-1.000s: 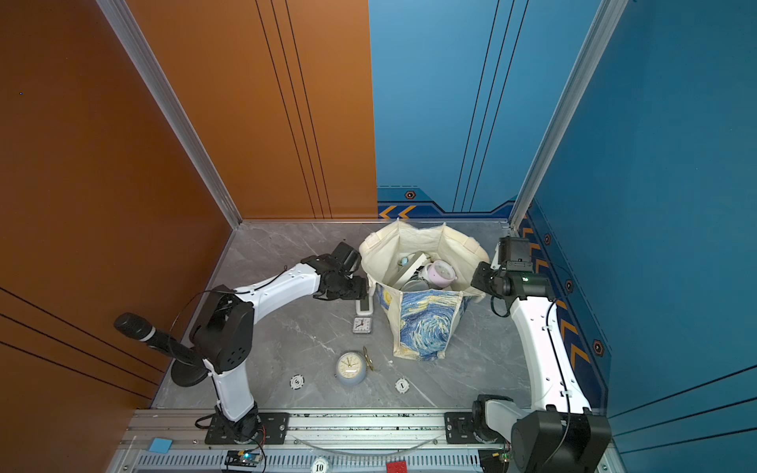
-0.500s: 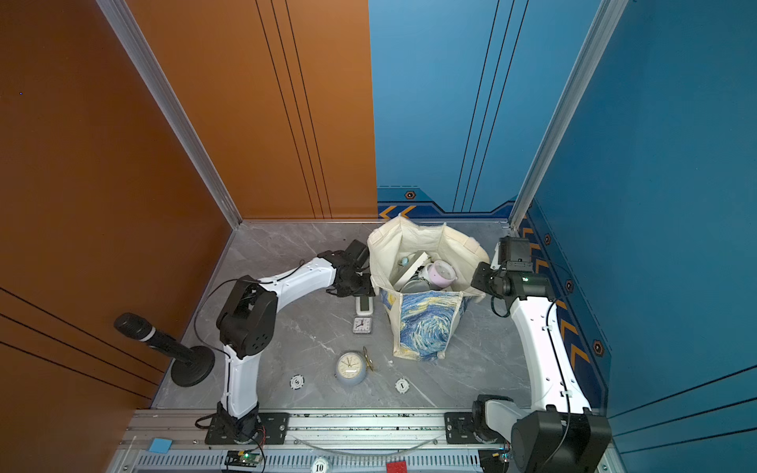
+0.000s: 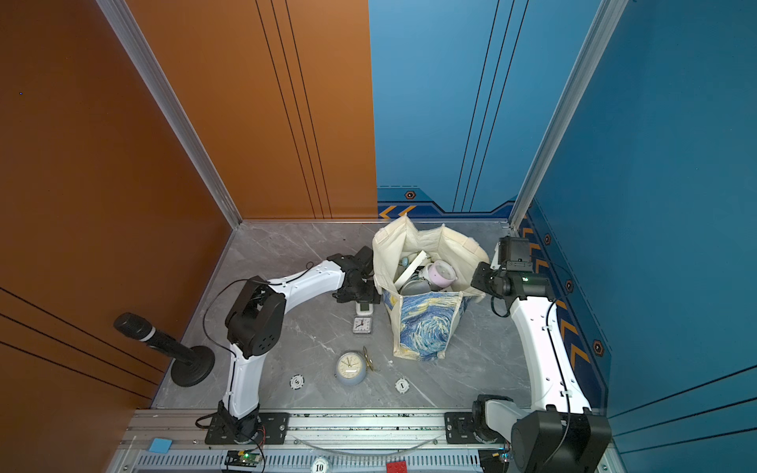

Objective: Put the alarm clock into the canvas bag
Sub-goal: Pick up the alarm from the center of the board.

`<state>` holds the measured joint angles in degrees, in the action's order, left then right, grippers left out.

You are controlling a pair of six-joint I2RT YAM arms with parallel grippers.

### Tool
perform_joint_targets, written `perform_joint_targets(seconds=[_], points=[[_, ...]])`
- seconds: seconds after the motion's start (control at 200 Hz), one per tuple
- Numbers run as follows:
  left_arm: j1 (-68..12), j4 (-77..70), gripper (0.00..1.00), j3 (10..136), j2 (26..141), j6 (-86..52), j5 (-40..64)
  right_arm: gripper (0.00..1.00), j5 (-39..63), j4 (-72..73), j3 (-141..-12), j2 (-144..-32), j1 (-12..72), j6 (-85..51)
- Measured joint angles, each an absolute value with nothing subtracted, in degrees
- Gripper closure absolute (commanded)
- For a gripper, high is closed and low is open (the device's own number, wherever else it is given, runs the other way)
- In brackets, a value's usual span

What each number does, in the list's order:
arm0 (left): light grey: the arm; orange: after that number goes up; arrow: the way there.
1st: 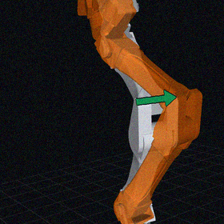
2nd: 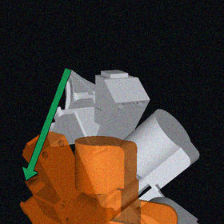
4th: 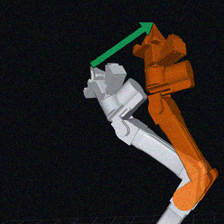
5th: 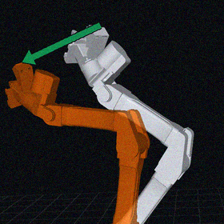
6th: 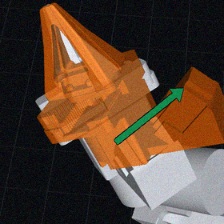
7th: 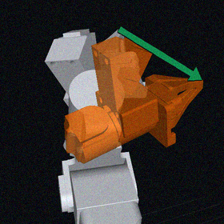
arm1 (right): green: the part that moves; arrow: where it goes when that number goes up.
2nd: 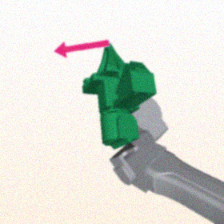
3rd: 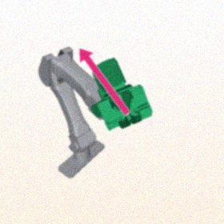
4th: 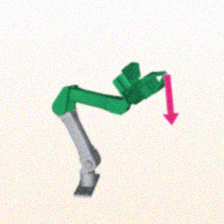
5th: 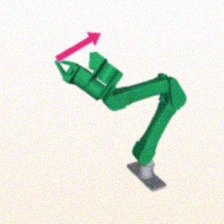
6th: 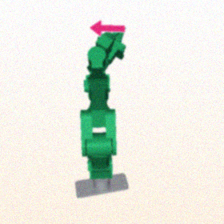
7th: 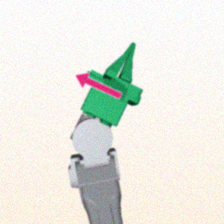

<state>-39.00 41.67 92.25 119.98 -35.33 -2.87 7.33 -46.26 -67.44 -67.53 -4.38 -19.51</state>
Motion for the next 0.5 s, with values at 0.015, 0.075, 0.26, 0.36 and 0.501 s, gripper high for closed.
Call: perform_joint_targets(seconds=[0.015, 0.075, 0.26, 0.36, 0.501], points=[[-39.09, 41.76, 0.12, 92.16, 119.98, -35.27, -2.94, 0.90, 7.33, -46.26, -67.44, -67.53, -4.38, -19.51], [-39.48, 41.93, 0.18, 91.68, 119.98, -35.46, -2.98, 0.90, 7.33, -46.26, -67.44, -67.53, -4.38, -19.51], [-39.83, 42.06, 0.27, 91.24, 119.98, -35.73, -2.98, 0.90, 7.33, -46.26, -67.46, -67.85, -4.38, -19.51], [-39.81, 42.04, 0.31, 91.24, 119.98, -35.70, -2.96, 0.90, 7.33, -46.26, -67.46, -67.88, -4.36, -19.51], [-39.83, 42.04, 0.35, 91.24, 119.98, -35.59, -2.96, 0.90, 7.33, -46.26, -67.68, -67.94, -4.21, -19.51]])
